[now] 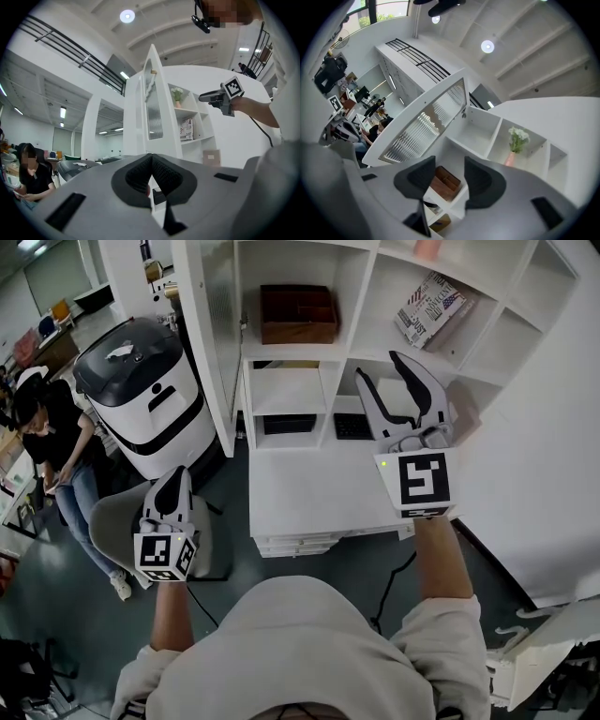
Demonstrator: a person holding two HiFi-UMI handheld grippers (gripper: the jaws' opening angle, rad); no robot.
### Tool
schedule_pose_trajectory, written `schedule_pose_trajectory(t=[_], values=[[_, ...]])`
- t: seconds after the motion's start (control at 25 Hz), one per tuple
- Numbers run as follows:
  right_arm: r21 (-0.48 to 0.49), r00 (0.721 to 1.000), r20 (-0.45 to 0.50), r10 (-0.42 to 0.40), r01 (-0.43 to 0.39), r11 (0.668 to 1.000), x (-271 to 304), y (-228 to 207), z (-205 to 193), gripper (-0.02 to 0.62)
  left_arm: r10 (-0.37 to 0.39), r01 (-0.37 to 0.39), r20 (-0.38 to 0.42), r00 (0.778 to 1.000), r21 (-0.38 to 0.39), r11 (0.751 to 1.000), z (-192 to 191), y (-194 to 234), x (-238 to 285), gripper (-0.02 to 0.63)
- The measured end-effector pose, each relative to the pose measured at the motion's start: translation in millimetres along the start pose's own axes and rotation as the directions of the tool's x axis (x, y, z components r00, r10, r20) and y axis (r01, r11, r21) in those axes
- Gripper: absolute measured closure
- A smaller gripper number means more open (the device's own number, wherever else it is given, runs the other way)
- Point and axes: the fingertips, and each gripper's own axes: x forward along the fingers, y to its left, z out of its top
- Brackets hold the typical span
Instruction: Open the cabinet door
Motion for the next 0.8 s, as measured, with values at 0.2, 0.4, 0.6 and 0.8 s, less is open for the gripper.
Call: schedule_pose_trajectory(t=[0.2,0.4,0.6,0.8], values=[[0.041,1.0,-0.018,-0.011,0.012,0.999,-7,-2,-18,0.399,-0.012,0.012,0.003,1.0,0.01,1.0,1,-4,8,0.609],[0.096,0.999,-0.03,-0.014,0.017,0.995,-15,3,-39,0.41,-0.018,0.018,0.003,1.0,0.013,1.0,0,-8,12,0.609],[0.162,0.999,-0.052,-0.007,0.016,0.987,-24,14,-63,0.419,-0.019,0.019,-0.006,1.0,0.018,1.0,-3,-9,15,0.609],[0.221,0.997,-0.078,0.005,0.013,0.975,-30,26,-86,0.426,-0.026,0.026,-0.02,0.999,0.018,0.999,-7,-11,19,0.609]])
